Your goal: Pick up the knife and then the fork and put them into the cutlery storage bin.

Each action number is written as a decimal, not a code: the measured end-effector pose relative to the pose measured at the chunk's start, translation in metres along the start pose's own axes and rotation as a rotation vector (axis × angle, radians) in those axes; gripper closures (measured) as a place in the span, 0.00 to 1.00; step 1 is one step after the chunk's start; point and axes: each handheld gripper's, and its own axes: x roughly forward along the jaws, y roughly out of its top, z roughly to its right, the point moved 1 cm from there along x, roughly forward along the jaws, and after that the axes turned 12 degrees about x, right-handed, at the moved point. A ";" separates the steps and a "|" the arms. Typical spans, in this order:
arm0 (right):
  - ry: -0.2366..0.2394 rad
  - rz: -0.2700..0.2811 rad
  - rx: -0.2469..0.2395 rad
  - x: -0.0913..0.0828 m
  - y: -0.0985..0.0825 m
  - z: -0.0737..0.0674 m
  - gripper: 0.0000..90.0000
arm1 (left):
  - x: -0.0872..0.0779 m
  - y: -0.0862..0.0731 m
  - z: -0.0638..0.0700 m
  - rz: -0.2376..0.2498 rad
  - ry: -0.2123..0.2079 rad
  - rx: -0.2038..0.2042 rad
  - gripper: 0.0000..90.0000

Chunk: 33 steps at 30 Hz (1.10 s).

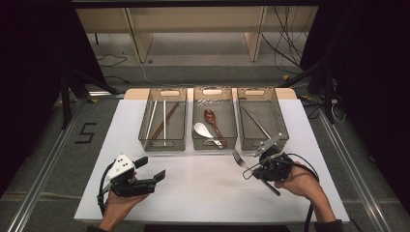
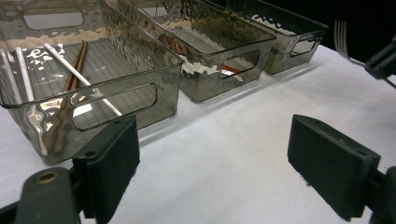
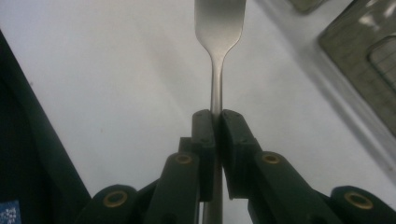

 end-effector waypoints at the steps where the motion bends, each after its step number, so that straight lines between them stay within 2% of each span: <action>1: -0.001 0.011 0.007 -0.002 0.002 0.001 0.94 | 0.000 0.000 0.000 -0.001 -0.001 0.001 0.18; 11: 0.000 0.129 0.067 -0.021 0.019 0.021 0.94 | -0.001 0.000 -0.001 0.000 -0.001 -0.002 0.18; 18: -0.023 0.210 0.119 -0.034 0.032 0.037 0.94 | 0.000 0.000 -0.001 0.001 0.000 -0.003 0.18; 28: -0.052 0.273 0.156 -0.043 0.050 0.053 0.94 | 0.000 0.000 -0.001 0.002 0.000 -0.007 0.18; 33: -0.075 0.305 0.197 -0.047 0.058 0.061 0.94 | 0.000 0.000 -0.001 0.001 0.001 -0.006 0.18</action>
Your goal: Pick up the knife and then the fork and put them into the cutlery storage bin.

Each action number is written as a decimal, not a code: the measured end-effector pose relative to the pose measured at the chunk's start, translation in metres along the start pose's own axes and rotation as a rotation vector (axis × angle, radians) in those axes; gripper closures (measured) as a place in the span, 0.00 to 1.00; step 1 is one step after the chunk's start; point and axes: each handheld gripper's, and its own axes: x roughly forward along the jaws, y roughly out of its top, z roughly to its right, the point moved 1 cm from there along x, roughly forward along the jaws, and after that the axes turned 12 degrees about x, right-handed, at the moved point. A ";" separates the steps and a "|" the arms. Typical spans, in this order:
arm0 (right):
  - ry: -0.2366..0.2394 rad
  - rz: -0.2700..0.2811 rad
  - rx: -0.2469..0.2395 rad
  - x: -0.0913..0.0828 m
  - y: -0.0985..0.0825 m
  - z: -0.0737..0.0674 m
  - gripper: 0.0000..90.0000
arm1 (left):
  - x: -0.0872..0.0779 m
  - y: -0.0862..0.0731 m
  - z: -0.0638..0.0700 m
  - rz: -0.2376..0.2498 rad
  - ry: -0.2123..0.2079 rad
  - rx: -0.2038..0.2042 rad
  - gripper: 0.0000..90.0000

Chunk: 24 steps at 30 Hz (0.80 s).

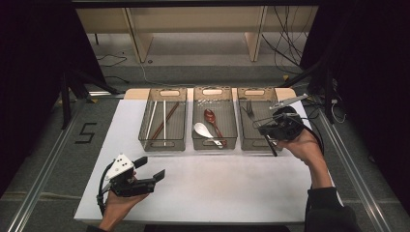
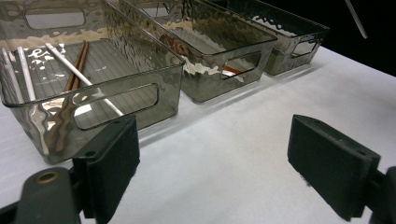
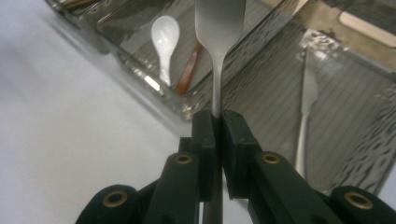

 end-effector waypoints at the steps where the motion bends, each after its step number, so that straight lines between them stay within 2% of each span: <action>1: -0.006 0.010 0.005 0.000 0.002 0.002 0.94 | 0.000 0.000 0.000 0.000 0.000 0.000 0.18; 5: -0.022 0.047 0.032 -0.001 0.011 0.009 0.94 | 0.000 0.000 0.000 0.003 0.000 -0.003 0.18; 12: -0.052 0.070 0.071 0.002 0.024 0.019 0.94 | 0.000 0.000 0.000 0.005 0.001 -0.004 0.18; 24: -0.092 0.089 0.135 0.023 0.036 0.037 0.94 | 0.000 0.000 -0.001 0.004 0.000 -0.003 0.18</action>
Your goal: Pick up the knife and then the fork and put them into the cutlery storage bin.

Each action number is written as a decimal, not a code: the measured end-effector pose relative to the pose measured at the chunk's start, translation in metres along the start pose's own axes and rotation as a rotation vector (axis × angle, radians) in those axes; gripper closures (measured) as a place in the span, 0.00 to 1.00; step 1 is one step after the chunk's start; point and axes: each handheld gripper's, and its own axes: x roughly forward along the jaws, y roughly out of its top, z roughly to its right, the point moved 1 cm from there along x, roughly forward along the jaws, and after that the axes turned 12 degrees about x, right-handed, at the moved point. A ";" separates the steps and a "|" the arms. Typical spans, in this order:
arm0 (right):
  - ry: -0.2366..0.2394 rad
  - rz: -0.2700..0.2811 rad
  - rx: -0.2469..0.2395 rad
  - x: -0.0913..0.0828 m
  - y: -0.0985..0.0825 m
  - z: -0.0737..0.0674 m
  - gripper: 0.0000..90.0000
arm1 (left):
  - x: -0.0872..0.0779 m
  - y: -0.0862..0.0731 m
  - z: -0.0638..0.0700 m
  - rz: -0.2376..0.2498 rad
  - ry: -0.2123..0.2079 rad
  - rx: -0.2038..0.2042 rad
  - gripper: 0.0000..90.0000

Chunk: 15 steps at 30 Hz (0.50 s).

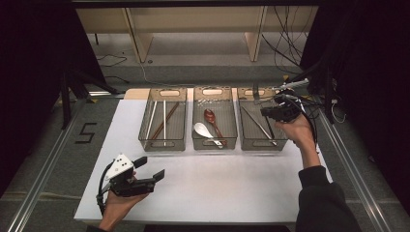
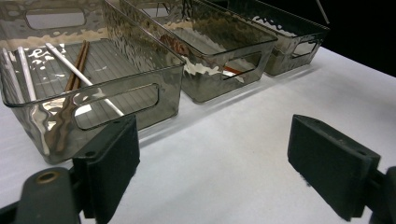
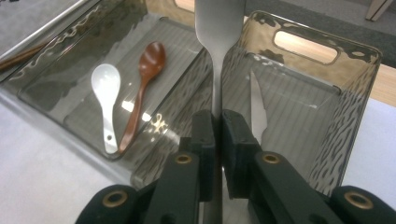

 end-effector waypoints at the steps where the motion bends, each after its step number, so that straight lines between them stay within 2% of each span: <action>1: -0.001 0.006 0.007 0.001 0.001 0.001 0.94 | 0.000 0.000 0.000 0.000 -0.001 -0.001 0.18; 15: -0.057 0.002 0.037 0.021 0.000 0.016 0.94 | 0.000 0.000 0.000 0.004 0.000 -0.002 0.18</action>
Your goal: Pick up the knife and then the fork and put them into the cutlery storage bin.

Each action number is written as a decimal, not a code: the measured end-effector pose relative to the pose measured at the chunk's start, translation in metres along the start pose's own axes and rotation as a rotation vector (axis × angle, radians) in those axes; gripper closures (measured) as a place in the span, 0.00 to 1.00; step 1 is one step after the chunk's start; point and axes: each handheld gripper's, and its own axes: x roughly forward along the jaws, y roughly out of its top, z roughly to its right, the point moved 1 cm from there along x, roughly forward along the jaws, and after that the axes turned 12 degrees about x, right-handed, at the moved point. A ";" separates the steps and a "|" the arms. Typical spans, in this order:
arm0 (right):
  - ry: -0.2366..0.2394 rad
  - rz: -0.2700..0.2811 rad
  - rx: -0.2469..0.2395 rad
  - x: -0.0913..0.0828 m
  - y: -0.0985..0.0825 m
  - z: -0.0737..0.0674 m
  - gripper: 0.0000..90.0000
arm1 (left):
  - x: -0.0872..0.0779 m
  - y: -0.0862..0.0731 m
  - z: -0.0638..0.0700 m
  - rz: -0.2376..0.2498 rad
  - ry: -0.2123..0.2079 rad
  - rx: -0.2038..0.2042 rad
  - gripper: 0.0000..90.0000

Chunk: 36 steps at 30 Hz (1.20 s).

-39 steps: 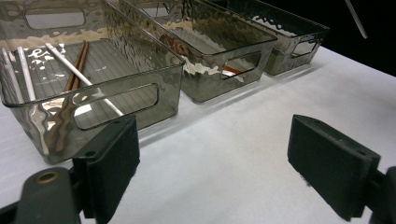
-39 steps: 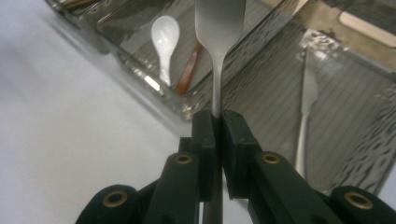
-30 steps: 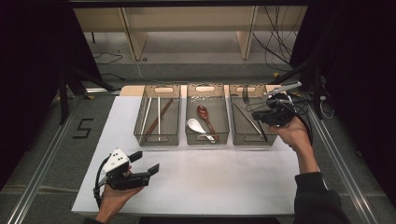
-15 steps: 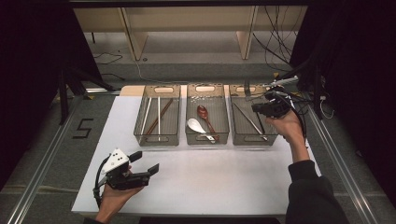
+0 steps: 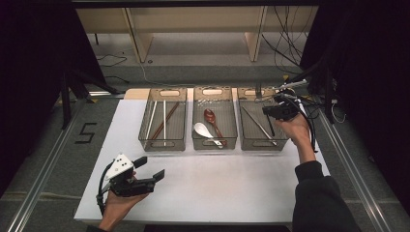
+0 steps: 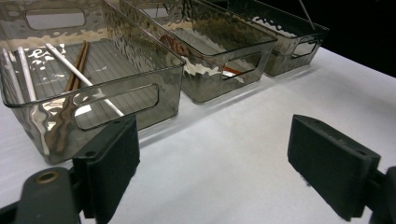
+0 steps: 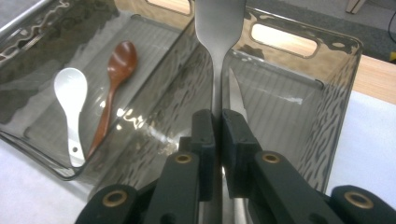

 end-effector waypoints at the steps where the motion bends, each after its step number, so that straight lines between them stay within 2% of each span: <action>1: -0.001 -0.001 0.002 0.001 0.000 0.001 0.94 | 0.000 0.000 0.000 0.000 -0.001 0.000 0.18; 14: -0.013 -0.018 0.016 0.015 -0.013 0.007 0.94 | 0.000 0.000 0.000 0.000 -0.002 -0.001 0.18; 20: -0.018 -0.014 0.015 0.016 -0.015 0.007 0.94 | 0.000 0.000 0.000 0.000 0.000 0.002 0.18; 28: -0.031 -0.035 -0.005 0.023 -0.022 0.008 0.94 | 0.000 0.000 0.000 0.000 -0.001 0.000 0.18; 36: -0.036 -0.048 -0.002 0.026 -0.025 0.010 0.94 | 0.000 0.000 0.000 0.001 0.000 0.002 0.18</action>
